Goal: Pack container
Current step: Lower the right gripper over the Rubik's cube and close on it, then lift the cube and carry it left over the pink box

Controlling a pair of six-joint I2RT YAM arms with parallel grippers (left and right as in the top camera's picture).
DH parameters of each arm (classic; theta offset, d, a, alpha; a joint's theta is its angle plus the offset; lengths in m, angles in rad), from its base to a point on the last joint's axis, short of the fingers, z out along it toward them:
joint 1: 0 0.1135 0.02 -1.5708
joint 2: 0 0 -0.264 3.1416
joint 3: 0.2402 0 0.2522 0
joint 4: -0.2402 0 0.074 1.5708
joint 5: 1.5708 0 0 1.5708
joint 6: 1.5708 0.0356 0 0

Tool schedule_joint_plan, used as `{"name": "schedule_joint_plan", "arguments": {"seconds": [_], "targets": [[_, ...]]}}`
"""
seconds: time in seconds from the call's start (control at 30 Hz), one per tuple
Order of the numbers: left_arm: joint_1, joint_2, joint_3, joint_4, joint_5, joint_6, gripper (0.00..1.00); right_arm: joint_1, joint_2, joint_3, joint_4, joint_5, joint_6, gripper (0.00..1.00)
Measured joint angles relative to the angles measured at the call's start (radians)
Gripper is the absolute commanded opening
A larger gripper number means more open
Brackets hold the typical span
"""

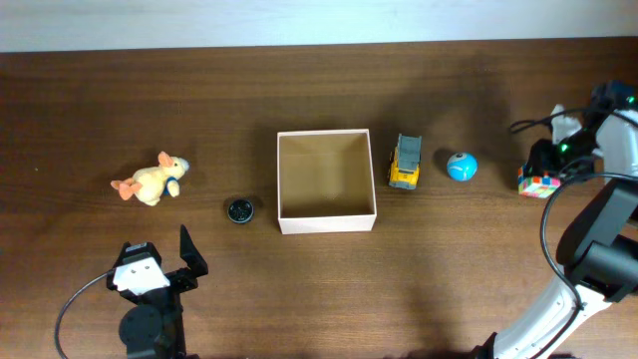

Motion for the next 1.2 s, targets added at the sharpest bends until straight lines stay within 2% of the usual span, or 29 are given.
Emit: {"name": "schedule_joint_plan", "arguments": {"seconds": [0.33, 0.6, 1.0, 1.2], "targets": [[0.000, 0.000, 0.000, 0.000, 0.000, 0.000, 0.99, 0.043, 0.000, 0.330, -0.191, -0.004, 0.000, 0.52], [0.000, 0.000, 0.000, 0.000, 0.000, 0.000, 0.99, 0.221, 0.000, 0.566, -0.309, -0.004, 0.029, 0.52], [0.000, 0.000, 0.000, 0.000, 0.000, 0.000, 0.99, 0.637, 0.000, 0.615, -0.294, -0.008, 0.153, 0.52], [0.000, 0.000, 0.000, 0.000, 0.000, 0.000, 0.99, 0.785, 0.000, 0.615, -0.260, -0.009, 0.238, 0.52]]}}
